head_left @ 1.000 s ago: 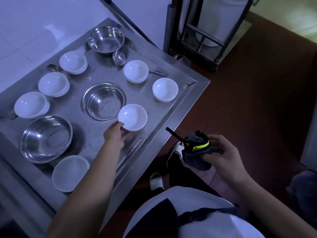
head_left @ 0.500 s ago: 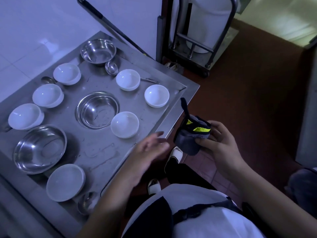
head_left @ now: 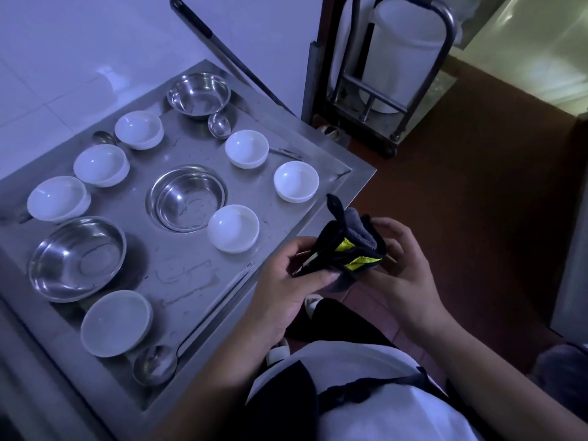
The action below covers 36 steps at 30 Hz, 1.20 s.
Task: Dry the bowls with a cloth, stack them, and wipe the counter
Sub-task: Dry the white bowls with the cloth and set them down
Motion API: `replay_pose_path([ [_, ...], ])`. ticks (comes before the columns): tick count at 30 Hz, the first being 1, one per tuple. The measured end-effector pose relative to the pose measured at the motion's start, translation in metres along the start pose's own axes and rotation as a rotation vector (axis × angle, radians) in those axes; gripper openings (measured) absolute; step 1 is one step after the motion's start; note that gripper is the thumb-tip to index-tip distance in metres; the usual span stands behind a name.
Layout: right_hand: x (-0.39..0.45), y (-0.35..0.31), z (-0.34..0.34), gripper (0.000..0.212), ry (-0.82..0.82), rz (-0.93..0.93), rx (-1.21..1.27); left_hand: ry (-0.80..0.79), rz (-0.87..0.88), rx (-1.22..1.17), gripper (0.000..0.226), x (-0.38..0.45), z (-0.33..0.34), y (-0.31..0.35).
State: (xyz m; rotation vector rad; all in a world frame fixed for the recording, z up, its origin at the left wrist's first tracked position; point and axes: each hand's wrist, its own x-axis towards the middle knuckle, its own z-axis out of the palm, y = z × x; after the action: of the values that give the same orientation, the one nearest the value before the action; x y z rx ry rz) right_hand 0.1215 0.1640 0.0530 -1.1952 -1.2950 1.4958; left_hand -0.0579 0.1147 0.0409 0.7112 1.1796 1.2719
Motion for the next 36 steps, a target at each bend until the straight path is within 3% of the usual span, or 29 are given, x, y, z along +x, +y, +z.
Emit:
replay_pose_path([
  [5,0.025,-0.011,0.000,0.067,-0.077,0.120,0.088,0.079,0.204,0.298,0.029,0.014,-0.004,0.023],
  [7,0.040,-0.017,-0.008,0.078,-0.146,0.074,-0.141,0.102,0.226,0.413,0.032,0.020,-0.009,0.040],
  [10,0.065,-0.029,-0.021,0.091,-0.399,-0.083,-0.470,0.016,0.170,0.638,0.039,0.027,-0.015,0.066],
  [12,0.079,-0.038,-0.019,0.088,-0.539,-0.097,-0.398,-0.063,0.150,0.797,0.035,0.031,-0.016,0.083],
  [14,0.093,-0.047,-0.010,0.071,-0.628,-0.085,-0.300,-0.057,0.139,0.836,0.031,0.034,-0.014,0.097],
  [16,0.105,-0.055,-0.003,0.055,-0.733,-0.114,-0.269,0.027,0.135,0.775,0.030,0.037,-0.011,0.105],
  [18,0.117,-0.055,0.003,0.058,-0.811,-0.099,-0.244,0.160,0.147,0.730,0.028,0.039,-0.008,0.106],
  [20,0.126,-0.051,0.011,0.060,-0.804,-0.076,-0.225,0.293,0.156,0.708,0.025,0.040,-0.004,0.103],
  [24,0.145,-0.028,0.030,0.029,-0.715,-0.054,-0.126,0.545,0.128,0.599,0.021,0.043,0.007,0.100],
  [26,0.152,-0.025,0.036,0.029,-0.748,0.079,0.026,0.608,0.061,0.428,0.028,0.046,0.006,0.097],
  [30,0.169,-0.025,0.046,0.019,-0.745,0.440,0.215,0.426,-0.103,-0.093,0.064,0.040,-0.006,0.074],
  [33,0.191,-0.017,0.048,0.017,-0.688,0.611,0.272,0.513,-0.201,-0.081,0.055,0.032,0.003,0.046],
  [36,0.204,-0.004,0.046,0.011,-0.743,0.692,0.235,0.731,-0.215,-0.141,0.033,0.037,0.018,0.028],
])
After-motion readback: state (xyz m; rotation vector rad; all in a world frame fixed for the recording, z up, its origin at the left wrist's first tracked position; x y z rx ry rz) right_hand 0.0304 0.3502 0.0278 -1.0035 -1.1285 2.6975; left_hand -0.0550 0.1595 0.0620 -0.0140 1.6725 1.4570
